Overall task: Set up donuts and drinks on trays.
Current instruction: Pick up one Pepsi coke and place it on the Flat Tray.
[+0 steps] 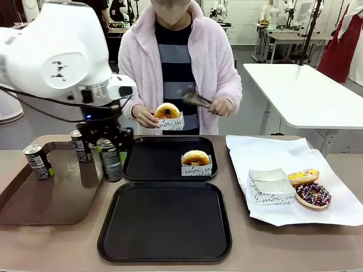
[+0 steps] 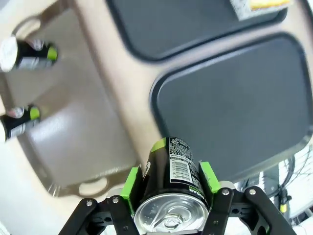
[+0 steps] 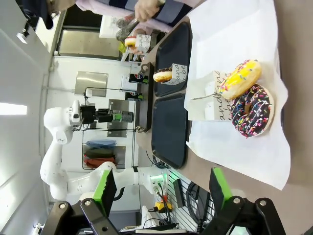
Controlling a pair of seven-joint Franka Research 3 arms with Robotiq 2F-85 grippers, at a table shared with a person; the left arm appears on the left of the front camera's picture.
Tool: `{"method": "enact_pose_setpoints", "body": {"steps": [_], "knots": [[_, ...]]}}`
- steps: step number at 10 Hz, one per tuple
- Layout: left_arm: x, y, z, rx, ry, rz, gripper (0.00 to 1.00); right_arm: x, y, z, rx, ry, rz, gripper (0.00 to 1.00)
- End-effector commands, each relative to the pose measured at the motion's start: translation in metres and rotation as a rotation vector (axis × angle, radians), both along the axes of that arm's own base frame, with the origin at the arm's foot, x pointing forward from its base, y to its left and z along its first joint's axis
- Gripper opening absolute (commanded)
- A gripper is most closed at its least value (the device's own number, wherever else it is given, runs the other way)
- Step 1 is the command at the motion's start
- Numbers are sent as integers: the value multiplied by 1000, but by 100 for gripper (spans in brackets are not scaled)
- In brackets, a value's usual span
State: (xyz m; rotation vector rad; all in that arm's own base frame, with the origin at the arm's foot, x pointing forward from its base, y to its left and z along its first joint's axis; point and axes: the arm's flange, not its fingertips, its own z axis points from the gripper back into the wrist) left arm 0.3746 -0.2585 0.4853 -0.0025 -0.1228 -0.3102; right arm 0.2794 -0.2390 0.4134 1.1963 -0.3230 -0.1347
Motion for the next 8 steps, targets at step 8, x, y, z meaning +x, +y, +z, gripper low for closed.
{"method": "enact_pose_setpoints", "body": {"steps": [8], "knots": [[-66,48,23,26,92,-160,59,0,0,0,12,-4,-1,100]]}}
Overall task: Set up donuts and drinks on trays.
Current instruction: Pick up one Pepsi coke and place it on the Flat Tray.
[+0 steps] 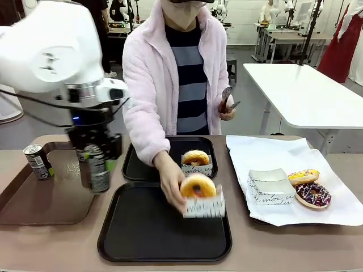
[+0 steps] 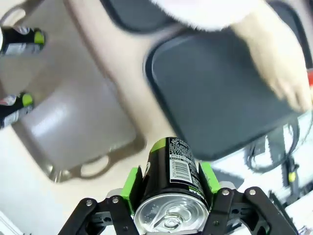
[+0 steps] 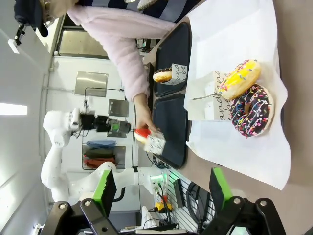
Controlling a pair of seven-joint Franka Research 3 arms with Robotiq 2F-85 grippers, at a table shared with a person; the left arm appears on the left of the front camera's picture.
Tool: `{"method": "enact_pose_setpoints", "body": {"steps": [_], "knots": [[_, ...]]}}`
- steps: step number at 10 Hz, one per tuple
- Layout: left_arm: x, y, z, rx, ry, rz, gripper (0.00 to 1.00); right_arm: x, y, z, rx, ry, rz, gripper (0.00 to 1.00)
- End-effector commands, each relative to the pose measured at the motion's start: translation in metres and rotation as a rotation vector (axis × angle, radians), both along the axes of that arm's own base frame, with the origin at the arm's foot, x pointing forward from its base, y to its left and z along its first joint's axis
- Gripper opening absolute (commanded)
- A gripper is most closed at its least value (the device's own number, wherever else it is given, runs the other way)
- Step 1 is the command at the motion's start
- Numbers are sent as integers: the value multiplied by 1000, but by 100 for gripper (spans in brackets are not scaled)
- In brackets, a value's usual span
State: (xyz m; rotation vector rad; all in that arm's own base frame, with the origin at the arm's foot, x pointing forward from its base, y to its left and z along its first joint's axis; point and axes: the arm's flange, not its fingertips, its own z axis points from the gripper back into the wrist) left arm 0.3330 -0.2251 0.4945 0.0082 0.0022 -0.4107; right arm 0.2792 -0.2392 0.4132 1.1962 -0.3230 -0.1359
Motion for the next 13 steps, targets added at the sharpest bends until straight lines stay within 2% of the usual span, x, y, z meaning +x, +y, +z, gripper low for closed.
{"method": "enact_pose_setpoints", "body": {"steps": [1,6,7,10,13], "knots": [[-27,14,16,-17,-42,-63,59,0,0,1,11,-4,0,100],[-12,4,15,-3,-64,-38,59,0,0,1,11,-4,0,100],[-2,-4,14,-3,-97,-5,59,0,0,1,11,-4,0,100],[60,-54,5,-33,-166,75,59,0,0,1,11,-4,0,100],[123,-96,-21,-48,-214,161,59,0,0,1,11,-4,0,100]]}}
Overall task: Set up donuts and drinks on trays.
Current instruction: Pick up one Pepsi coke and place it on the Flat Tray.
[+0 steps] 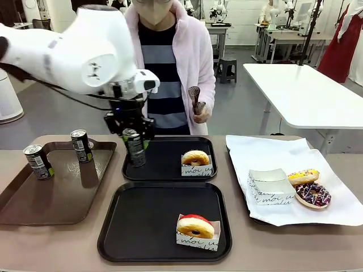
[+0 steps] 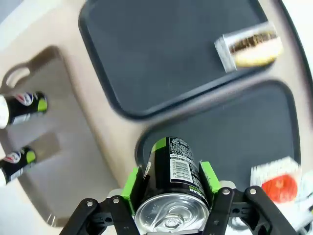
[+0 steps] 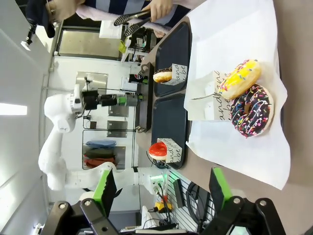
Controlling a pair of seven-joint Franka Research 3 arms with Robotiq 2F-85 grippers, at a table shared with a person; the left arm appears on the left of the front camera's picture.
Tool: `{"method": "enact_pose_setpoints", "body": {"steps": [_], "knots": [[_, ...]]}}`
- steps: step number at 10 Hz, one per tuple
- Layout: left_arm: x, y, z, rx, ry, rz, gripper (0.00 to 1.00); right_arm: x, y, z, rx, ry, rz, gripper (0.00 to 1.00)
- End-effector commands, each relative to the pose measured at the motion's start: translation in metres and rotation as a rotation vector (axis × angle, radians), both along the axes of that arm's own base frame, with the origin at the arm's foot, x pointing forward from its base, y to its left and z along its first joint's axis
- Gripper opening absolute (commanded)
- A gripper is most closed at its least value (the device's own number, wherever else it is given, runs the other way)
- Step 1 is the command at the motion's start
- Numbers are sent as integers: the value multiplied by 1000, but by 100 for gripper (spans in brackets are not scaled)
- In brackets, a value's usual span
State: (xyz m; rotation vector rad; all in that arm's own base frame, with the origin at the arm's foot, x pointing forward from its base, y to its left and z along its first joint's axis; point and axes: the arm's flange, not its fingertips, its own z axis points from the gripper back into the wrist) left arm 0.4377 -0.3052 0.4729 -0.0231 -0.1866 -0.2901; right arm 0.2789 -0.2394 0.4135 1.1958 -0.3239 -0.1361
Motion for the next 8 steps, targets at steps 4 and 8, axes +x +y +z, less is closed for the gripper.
{"method": "enact_pose_setpoints", "body": {"steps": [4,8], "knots": [[65,-29,-55,4,-88,110,59,0,0,0,12,-4,1,100],[87,-29,-77,36,-96,138,59,0,0,0,12,-4,1,100]]}}
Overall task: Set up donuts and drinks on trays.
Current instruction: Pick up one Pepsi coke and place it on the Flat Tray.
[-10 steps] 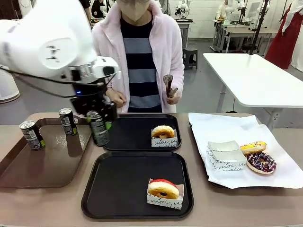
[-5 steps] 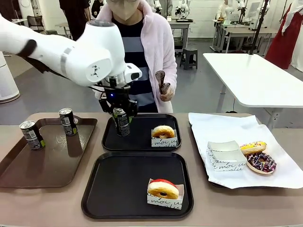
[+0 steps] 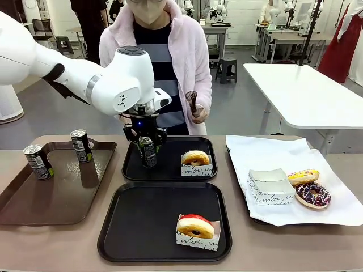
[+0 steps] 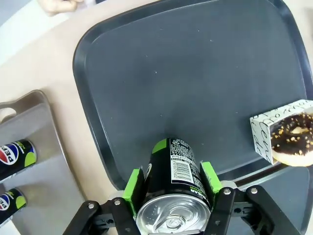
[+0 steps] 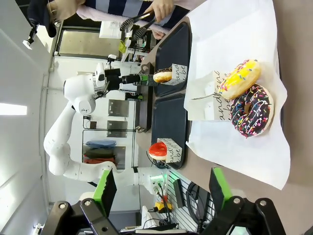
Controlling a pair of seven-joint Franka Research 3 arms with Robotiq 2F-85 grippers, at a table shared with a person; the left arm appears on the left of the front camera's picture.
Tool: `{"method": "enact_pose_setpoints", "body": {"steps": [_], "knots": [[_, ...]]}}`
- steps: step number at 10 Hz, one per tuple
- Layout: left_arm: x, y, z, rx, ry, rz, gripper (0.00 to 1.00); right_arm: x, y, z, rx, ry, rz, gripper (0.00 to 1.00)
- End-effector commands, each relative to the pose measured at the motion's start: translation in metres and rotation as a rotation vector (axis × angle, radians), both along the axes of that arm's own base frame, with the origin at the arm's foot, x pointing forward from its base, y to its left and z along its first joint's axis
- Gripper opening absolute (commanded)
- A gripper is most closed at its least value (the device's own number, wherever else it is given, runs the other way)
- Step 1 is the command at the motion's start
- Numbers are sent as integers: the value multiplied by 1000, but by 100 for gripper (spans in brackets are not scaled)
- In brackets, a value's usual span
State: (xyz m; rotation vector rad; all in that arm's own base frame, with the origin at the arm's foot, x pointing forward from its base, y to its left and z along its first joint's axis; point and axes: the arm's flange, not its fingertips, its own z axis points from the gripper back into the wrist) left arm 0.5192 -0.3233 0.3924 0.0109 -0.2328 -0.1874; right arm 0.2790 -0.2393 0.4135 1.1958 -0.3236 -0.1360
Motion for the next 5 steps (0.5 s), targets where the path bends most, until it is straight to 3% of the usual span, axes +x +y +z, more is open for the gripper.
{"method": "enact_pose_setpoints", "body": {"steps": [1,5], "knots": [[7,-10,0,35,-51,37,59,0,0,0,12,-4,0,100],[15,-3,-12,59,-34,69,59,0,0,0,12,-4,0,100]]}}
